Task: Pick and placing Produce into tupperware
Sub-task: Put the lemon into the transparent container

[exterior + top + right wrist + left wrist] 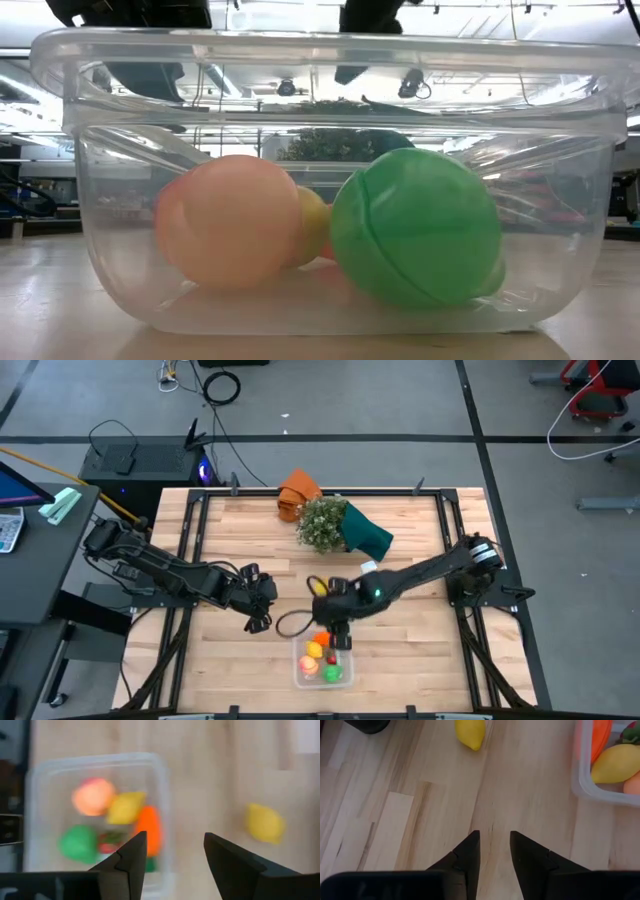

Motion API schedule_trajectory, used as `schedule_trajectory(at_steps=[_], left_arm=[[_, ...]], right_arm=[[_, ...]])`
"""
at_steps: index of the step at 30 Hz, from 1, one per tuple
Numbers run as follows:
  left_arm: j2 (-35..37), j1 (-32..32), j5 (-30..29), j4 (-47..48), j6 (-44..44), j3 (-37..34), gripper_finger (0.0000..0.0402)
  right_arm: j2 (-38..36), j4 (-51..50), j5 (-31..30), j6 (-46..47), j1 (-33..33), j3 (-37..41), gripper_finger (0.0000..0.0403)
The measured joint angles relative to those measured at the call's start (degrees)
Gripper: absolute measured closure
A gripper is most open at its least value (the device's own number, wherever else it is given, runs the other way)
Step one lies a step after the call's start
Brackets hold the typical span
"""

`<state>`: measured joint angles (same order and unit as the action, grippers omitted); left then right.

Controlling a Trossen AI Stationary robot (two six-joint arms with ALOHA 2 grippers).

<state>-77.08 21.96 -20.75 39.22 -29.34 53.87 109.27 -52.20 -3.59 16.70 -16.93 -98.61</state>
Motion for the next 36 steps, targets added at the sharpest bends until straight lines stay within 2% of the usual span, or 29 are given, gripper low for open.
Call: schedule_trajectory(at_steps=[5,12,20,27,36], left_arm=[[0.0,0.0,-0.1,-0.1,0.0,0.0,0.0285],[0.0,0.0,-0.1,0.5,-0.2,0.0,0.0291],[2.0,1.3,0.2,1.6,-3.5,0.0,0.0290],[11.0,3.4,-8.7,4.5,-4.9,0.0,0.0302],[25.3,3.3,-16.9,5.8,-4.8,0.0,0.0308]], right_arm=[[-0.1,-0.9,0.1,-4.7,5.1,1.6,0.0237],[4.2,-0.2,2.5,-13.9,10.4,1.6,0.0237],[6.7,1.5,3.1,-15.6,13.6,1.6,0.0237],[7.4,2.8,3.8,-15.9,13.9,1.6,0.0237],[7.4,3.6,3.8,-15.5,13.9,1.6,0.0237]])
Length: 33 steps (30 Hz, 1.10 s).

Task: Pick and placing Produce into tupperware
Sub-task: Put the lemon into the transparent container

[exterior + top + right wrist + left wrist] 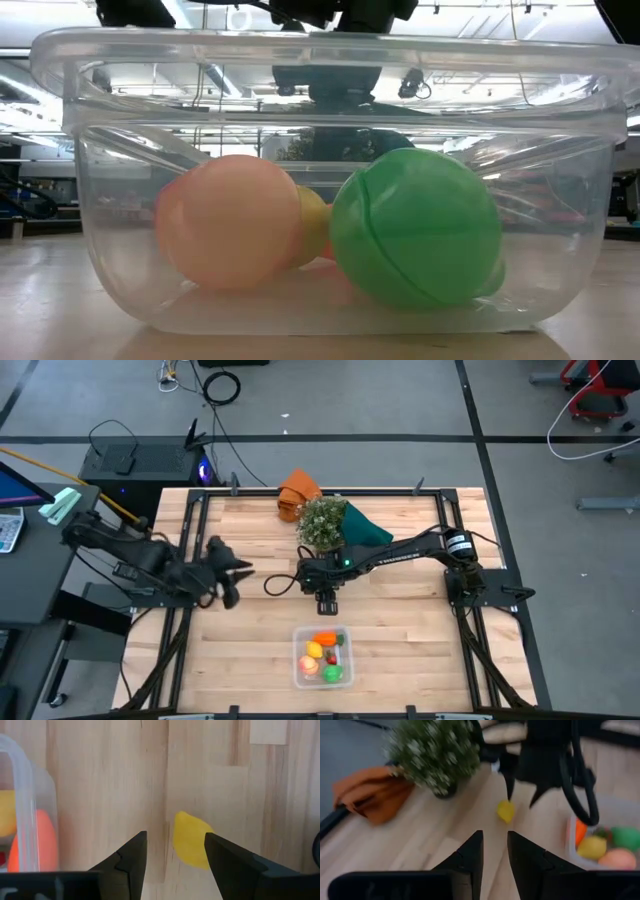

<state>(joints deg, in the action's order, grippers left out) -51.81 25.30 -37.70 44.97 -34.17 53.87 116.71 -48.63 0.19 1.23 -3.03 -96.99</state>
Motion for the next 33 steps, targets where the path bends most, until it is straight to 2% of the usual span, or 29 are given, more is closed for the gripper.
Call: schedule_trajectory(at_steps=[8,15,18,26,33], left_arm=[[9.8,0.1,-4.5,-1.6,0.3,-0.8,0.0316],[18.3,0.1,-1.8,-16.7,0.8,-13.2,0.0318],[19.6,0.1,-0.1,-21.1,2.2,-16.7,0.0318],[19.6,0.1,0.0,-21.6,3.8,-17.8,0.0323],[19.6,0.1,0.0,-20.9,4.0,-17.8,0.0325]], right_arm=[[0.0,0.1,0.0,0.0,0.0,0.0,0.0237],[0.0,0.2,0.0,0.2,0.0,0.0,0.0237],[0.0,0.2,0.0,0.7,0.0,0.0,0.0237],[0.0,-0.4,1.6,-3.2,0.1,0.0,0.0234],[2.1,-1.9,3.2,-5.5,1.3,0.0,0.0196]])
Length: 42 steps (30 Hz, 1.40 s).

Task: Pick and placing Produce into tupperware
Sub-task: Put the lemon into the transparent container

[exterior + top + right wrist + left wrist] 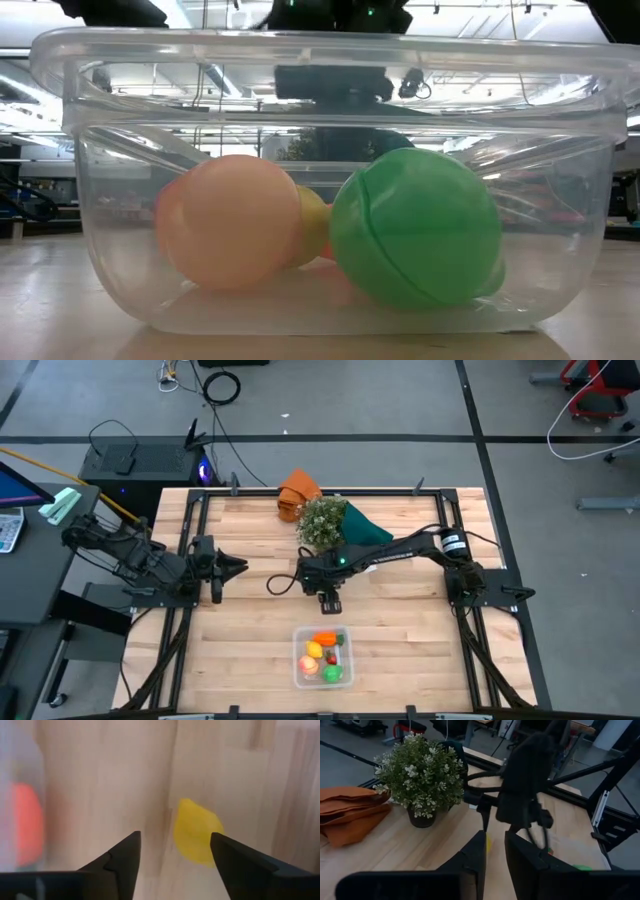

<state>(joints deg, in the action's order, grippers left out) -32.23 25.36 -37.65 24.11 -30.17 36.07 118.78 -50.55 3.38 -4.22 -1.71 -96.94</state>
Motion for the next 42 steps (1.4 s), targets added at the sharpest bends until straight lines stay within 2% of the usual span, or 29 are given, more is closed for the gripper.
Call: schedule_trajectory(at_steps=[6,9,14,23,33,42], left_arm=[[0.0,0.0,0.0,0.3,0.0,0.0,0.0328],[0.0,0.0,0.0,0.7,-0.1,0.0,0.0326],[0.0,0.0,0.0,1.2,-0.2,0.0,0.0324],[0.0,0.0,0.0,1.5,-0.2,0.0,0.0328],[0.0,0.0,0.0,1.6,-0.2,0.0,0.0330],[0.0,0.0,0.0,1.7,-0.2,0.0,0.0335]], right_arm=[[2.6,0.5,1.1,-2.3,0.6,0.0,0.0146],[3.8,0.4,-0.2,-3.6,0.4,0.0,0.0125],[4.6,0.2,-1.5,-4.0,0.4,0.0,0.0114],[7.1,0.8,-0.2,-3.8,0.3,0.0,0.0132],[6.6,2.9,-0.3,-3.5,0.3,-0.1,0.0158],[6.7,2.6,-0.3,-3.5,0.1,0.0,0.0207]])
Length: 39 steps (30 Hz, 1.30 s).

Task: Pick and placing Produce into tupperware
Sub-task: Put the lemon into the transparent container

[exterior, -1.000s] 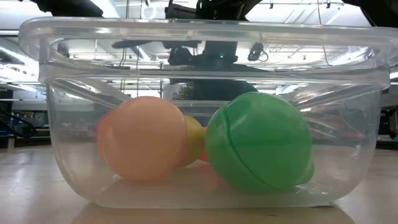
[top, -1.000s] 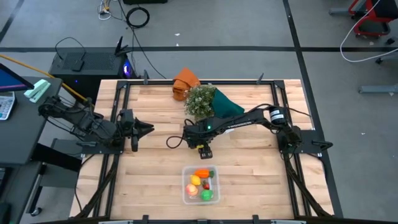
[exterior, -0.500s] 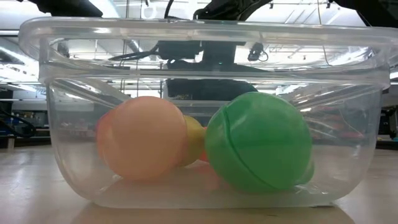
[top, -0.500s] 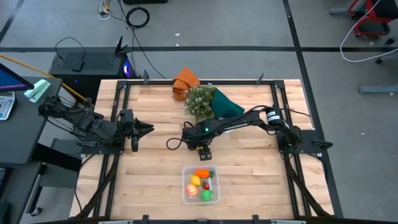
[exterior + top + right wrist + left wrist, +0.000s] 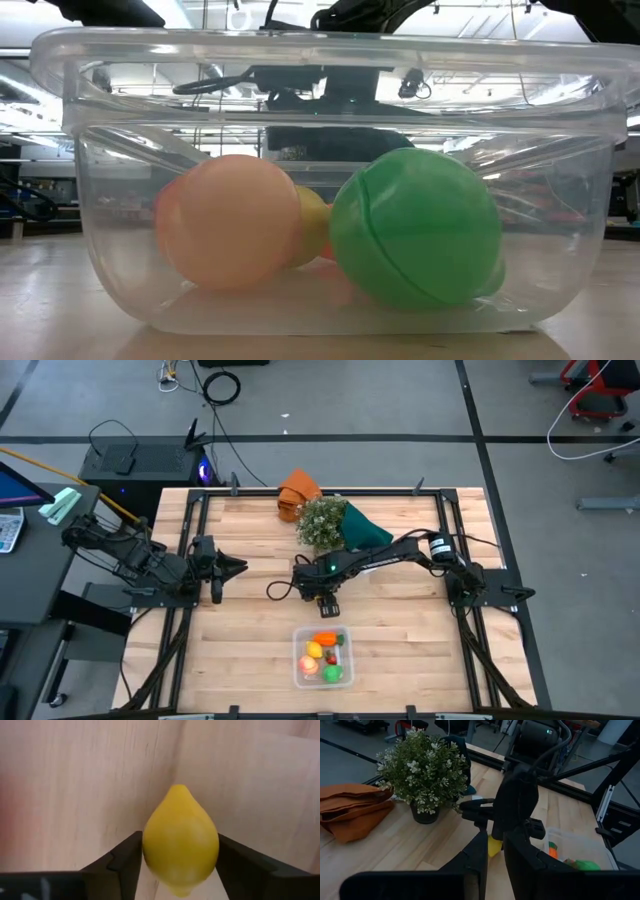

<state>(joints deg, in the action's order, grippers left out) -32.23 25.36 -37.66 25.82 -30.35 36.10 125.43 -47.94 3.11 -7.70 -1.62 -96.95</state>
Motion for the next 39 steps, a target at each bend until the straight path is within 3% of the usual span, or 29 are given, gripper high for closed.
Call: schedule_trajectory(at_steps=[6,22,31,39], left_arm=[[0.0,0.0,0.0,0.4,0.0,0.0,0.0330],[0.0,0.0,0.0,1.1,0.0,0.1,0.0334],[0.0,0.0,0.0,1.1,0.0,0.1,0.0339],[0.0,0.0,0.0,1.1,-0.5,0.1,0.0333]], right_arm=[[0.0,0.0,0.0,0.1,0.0,0.0,0.0242],[-7.8,-5.5,-0.4,3.9,-1.5,-2.5,0.0235],[-16.9,-6.1,-0.3,14.0,-6.5,-2.5,0.0235],[-18.6,-5.1,0.8,22.6,-15.6,-2.4,0.0234]])
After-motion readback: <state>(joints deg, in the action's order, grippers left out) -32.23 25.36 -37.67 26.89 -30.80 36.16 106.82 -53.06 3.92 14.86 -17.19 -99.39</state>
